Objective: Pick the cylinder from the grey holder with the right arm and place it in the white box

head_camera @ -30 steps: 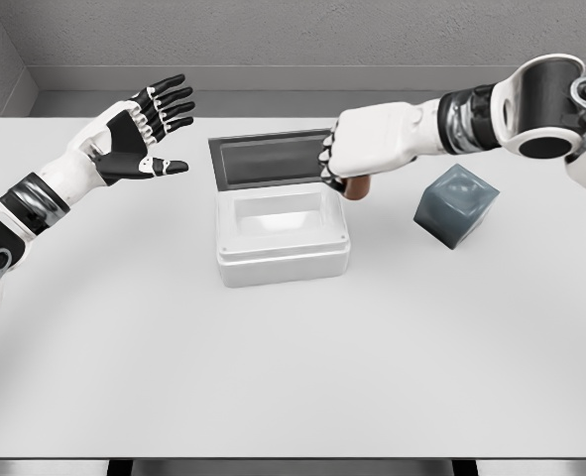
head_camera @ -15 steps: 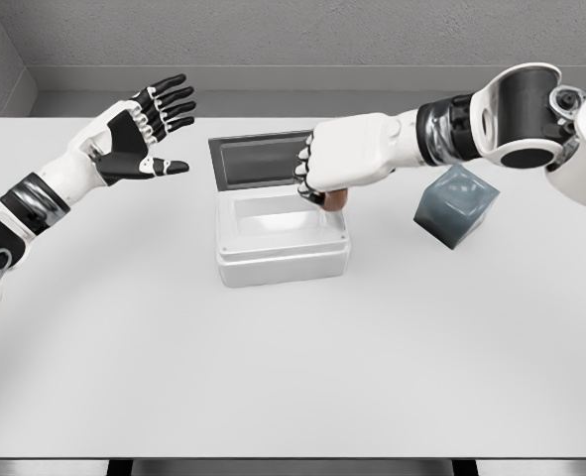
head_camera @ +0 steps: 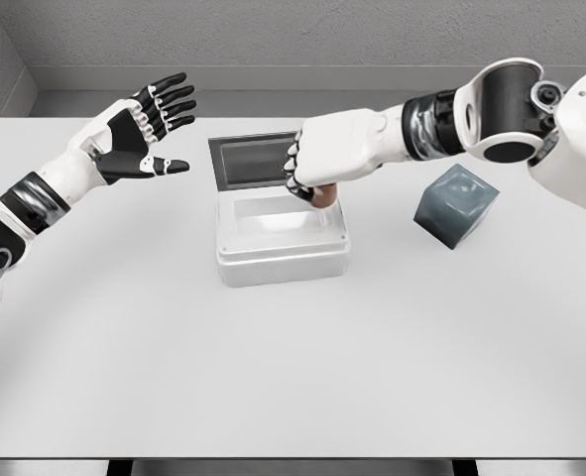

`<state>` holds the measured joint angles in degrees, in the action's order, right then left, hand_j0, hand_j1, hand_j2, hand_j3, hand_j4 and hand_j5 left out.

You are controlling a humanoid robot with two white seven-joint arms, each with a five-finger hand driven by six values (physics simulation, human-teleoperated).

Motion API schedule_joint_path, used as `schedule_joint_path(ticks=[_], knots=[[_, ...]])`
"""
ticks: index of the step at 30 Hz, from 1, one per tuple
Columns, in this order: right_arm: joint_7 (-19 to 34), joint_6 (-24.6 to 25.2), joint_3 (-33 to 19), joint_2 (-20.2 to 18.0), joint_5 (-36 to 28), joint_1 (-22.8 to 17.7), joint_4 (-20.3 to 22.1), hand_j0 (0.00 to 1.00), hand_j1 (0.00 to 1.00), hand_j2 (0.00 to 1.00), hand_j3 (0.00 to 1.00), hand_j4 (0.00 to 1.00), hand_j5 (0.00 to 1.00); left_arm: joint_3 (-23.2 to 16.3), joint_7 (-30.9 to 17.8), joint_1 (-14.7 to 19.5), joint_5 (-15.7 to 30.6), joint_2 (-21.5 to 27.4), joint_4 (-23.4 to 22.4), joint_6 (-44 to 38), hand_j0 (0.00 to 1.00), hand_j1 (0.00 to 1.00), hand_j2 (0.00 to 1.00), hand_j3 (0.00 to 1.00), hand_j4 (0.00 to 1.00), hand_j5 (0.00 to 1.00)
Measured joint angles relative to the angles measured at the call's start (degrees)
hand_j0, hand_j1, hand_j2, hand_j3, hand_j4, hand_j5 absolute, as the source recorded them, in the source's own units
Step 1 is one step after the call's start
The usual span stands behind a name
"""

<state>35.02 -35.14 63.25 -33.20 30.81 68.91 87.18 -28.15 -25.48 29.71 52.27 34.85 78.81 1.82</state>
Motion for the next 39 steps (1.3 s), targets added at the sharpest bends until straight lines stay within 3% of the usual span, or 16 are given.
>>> schedule_joint_path(ticks=[1,8,10,13,15,17,20,22,24,26,30,35,39], knots=[[0.0,0.01,0.0,0.2,0.04,-0.09,-0.07,1.0,1.0,1.0,1.0,1.0,1.0,0.0,0.0,0.0,0.0,0.0,0.0,-0.01,1.0,1.0,1.0,1.0,1.0,1.0],[0.0,-0.02,-2.64,0.01,0.07,-0.09,1.1,1.0,1.0,1.0,1.0,1.0,1.0,-0.01,0.0,0.0,0.0,0.0,-0.01,0.0,1.0,1.0,1.0,1.0,1.0,1.0],[0.01,-0.04,-7.69,-3.36,-1.3,-2.46,5.72,1.0,1.0,1.0,1.0,1.0,1.0,-0.03,0.0,-0.09,-0.04,-0.01,-0.01,-0.01,1.0,1.0,1.0,1.0,1.0,1.0],[0.0,-0.02,-16.94,-11.86,-10.73,-7.02,11.04,1.0,1.0,1.0,1.0,1.0,1.0,-0.07,0.0,-0.88,-0.36,-0.01,0.74,-0.01,1.0,1.0,1.0,1.0,1.0,1.0],[-0.03,0.13,-23.09,-17.46,-18.43,-13.68,12.56,1.0,1.0,1.0,1.0,1.0,1.0,-0.07,-0.08,-1.32,-0.5,0.13,1.99,0.0,1.0,1.0,1.0,1.0,1.0,1.0],[-0.01,0.05,-30.85,-21.78,-25.43,-24.77,13.33,1.0,1.0,1.0,1.0,1.0,1.0,-0.04,-0.23,-2.11,-0.57,0.32,3.52,0.01,1.0,1.0,1.0,1.0,1.0,1.0],[0.0,0.02,-42.41,-24.18,-33.8,-40.51,13.75,1.0,1.0,1.0,1.0,1.0,1.0,-0.01,-0.34,-2.64,-0.61,0.45,5.53,0.04,1.0,1.0,1.0,1.0,1.0,1.0],[0.03,-0.15,-48.85,-22.48,-37.13,-49.39,13.8,1.0,1.0,1.0,1.0,1.0,1.0,0.05,-0.38,-2.98,-0.66,0.56,6.85,0.03,1.0,1.0,1.0,1.0,1.0,1.0],[-0.01,0.03,-53.98,-19.36,-39.38,-55.49,13.81,1.0,1.0,1.0,1.0,1.0,1.0,0.28,-0.37,-4.14,0.11,0.77,8.3,0.04,1.0,1.0,1.0,1.0,1.0,1.0],[0.02,-0.08,-57.01,-16.44,-40.11,-57.92,13.72,1.0,1.0,1.0,1.0,1.0,1.0,0.31,-0.38,-4.75,-0.03,1.29,9.74,0.07,1.0,1.0,1.0,1.0,1.0,1.0],[0.01,-0.04,-59.4,-13.34,-40.86,-59.85,12.98,1.0,1.0,1.0,1.0,1.0,1.0,0.37,-0.42,-5.98,-0.59,2.12,11.9,0.1,1.0,1.0,1.0,1.0,1.0,1.0],[0.0,-0.03,-60.1,-12.3,-41.05,-60.29,12.49,1.0,1.0,1.0,1.0,1.0,1.0,1.71,-0.38,-6.06,-0.85,2.52,12.37,0.16,1.0,1.0,1.0,1.0,1.0,1.0],[0.0,-0.03,-60.22,-11.61,-41.06,-60.38,12.4,1.0,1.0,1.0,1.0,1.0,1.0,4.08,-0.37,-7.29,-0.82,7.49,12.37,0.38,1.0,1.0,1.0,1.0,1.0,1.0]])
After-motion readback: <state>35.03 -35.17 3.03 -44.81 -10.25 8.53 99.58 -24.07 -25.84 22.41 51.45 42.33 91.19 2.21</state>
